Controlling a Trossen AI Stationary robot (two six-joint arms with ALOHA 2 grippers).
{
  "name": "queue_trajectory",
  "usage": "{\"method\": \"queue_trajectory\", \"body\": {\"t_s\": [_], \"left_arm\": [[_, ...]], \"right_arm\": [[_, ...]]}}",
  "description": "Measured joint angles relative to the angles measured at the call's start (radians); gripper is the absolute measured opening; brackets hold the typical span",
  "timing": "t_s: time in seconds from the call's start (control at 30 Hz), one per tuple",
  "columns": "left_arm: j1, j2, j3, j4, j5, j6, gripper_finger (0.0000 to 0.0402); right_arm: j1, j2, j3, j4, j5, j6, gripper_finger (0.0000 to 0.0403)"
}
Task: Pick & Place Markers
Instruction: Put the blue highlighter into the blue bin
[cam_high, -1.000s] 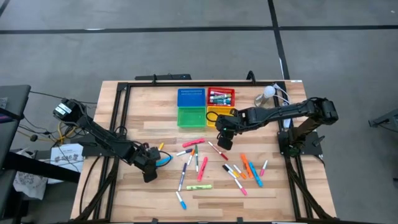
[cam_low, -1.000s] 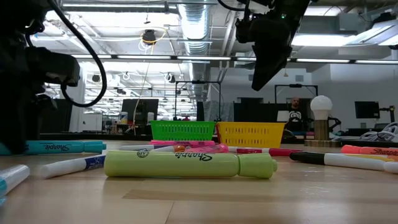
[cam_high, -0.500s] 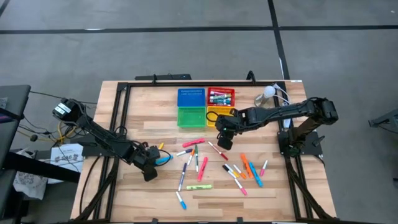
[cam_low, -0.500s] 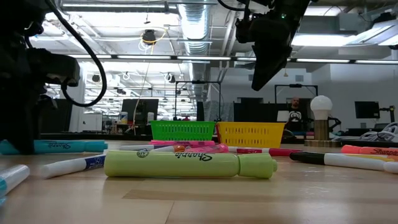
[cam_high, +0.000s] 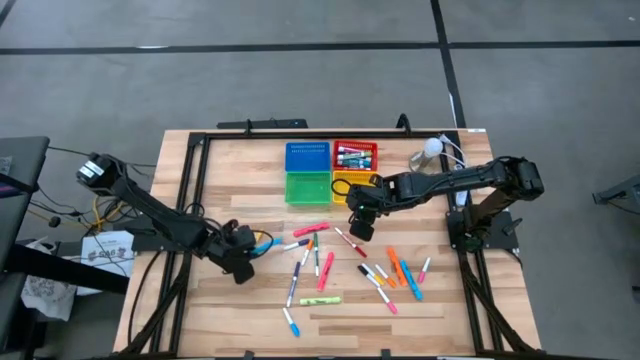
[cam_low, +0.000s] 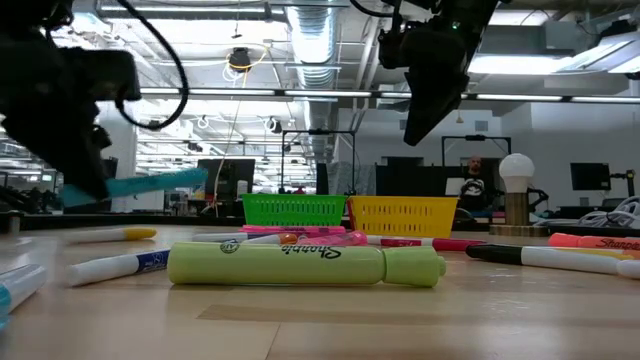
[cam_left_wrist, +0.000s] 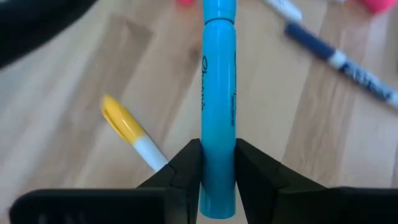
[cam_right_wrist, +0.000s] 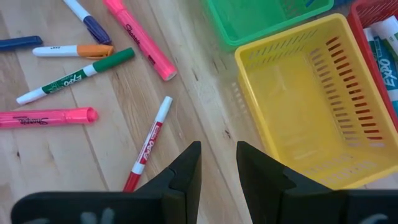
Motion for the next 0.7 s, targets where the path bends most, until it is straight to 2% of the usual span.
{"method": "queue_trajectory", "body": {"t_s": [0.37,0.47,0.7], "left_arm": [[0.177,-0.121,0.001,0.013,-0.193,0.191,0.0084],[0.225,-0.161,0.002,0.084,-0.266,0.224,0.0084],[0.310,-0.227,0.002,0.338,-0.442,0.483,0.0085]], "right_arm": [[0.000,0.000,0.000,0.042,0.001,0.000,0.0091],[0.000,0.000,0.000,0.066,0.001,0.000,0.0091],[0.000,0.000,0.000,0.092,0.001,0.000,0.0091]]}}
